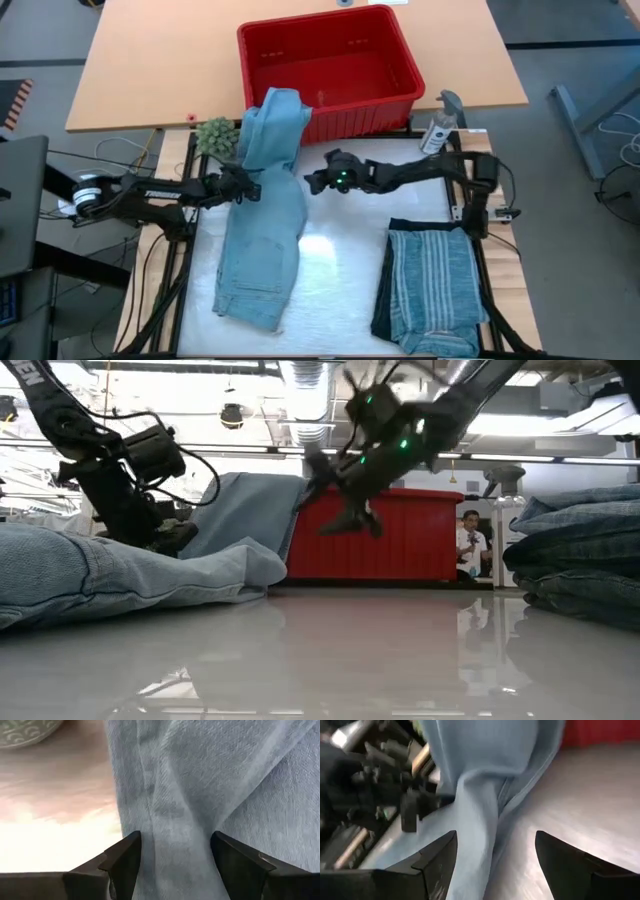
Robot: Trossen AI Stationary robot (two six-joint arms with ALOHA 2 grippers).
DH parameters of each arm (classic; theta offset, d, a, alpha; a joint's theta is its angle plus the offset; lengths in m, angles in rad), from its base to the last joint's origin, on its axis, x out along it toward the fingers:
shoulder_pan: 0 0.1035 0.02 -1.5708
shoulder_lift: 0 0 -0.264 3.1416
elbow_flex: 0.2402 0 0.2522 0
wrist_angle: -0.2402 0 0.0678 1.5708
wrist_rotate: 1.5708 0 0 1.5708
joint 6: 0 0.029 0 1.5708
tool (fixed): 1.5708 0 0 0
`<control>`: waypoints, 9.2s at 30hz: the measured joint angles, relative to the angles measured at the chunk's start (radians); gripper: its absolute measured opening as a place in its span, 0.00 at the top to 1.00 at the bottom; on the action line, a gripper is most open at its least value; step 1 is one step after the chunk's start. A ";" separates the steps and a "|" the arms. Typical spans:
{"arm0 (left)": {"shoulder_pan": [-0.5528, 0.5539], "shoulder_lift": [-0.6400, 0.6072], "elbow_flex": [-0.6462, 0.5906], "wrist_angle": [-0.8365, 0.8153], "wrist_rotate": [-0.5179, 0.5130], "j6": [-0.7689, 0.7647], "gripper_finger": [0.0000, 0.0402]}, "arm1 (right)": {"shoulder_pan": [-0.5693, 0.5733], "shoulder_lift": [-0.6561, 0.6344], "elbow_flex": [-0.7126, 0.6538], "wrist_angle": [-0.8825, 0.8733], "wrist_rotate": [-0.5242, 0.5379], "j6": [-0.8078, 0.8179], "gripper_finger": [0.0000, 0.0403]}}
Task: Fold Laundry from Bin
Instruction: Fold the light blue denim pants
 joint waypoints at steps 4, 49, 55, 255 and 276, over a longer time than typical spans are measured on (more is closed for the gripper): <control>-0.030 0.103 0.003 0.083 0.015 0.000 0.43 | -0.028 0.122 0.078 0.104 -0.069 -0.075 0.28; -0.373 0.193 0.004 0.160 0.011 -0.044 0.43 | -0.204 0.194 0.237 -0.105 -0.243 -0.307 0.40; -0.374 0.194 0.003 0.180 0.024 -0.048 0.43 | -0.208 0.189 0.237 -0.126 -0.264 -0.352 0.91; -1.060 0.030 0.249 -0.750 0.294 -0.467 1.00 | -0.239 -0.062 -0.201 -1.367 0.163 -0.006 0.96; -0.961 0.024 0.248 -0.961 0.389 -0.667 1.00 | -0.323 -0.803 -0.242 -1.114 -0.055 -0.739 0.75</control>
